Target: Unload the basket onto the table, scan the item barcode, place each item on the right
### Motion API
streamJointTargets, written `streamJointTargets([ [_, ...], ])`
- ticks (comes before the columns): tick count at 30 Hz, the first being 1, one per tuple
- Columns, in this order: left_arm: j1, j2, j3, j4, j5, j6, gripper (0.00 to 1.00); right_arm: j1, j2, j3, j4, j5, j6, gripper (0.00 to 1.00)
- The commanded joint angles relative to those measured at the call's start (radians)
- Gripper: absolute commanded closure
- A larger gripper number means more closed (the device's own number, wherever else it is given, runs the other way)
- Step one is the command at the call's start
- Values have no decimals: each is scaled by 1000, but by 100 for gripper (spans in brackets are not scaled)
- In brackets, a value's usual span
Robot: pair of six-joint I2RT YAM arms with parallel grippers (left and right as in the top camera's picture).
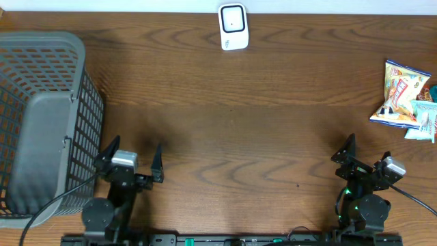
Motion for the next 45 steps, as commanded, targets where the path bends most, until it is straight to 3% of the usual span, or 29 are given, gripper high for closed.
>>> streamJointTargets([
  [1, 4, -9, -57, 27, -18, 7, 2, 4, -5, -1, -6, 12, -12, 1],
  [12, 7, -9, -135, 50, -145, 6, 2, 4, -5, -1, -6, 13, -12, 1],
  [18, 8, -9, -177, 137, -149, 2, 2, 4, -5, -1, -6, 13, -12, 1],
  [45, 15, -9, -177, 98, -152, 3, 2, 4, -5, -1, -6, 12, -12, 1],
])
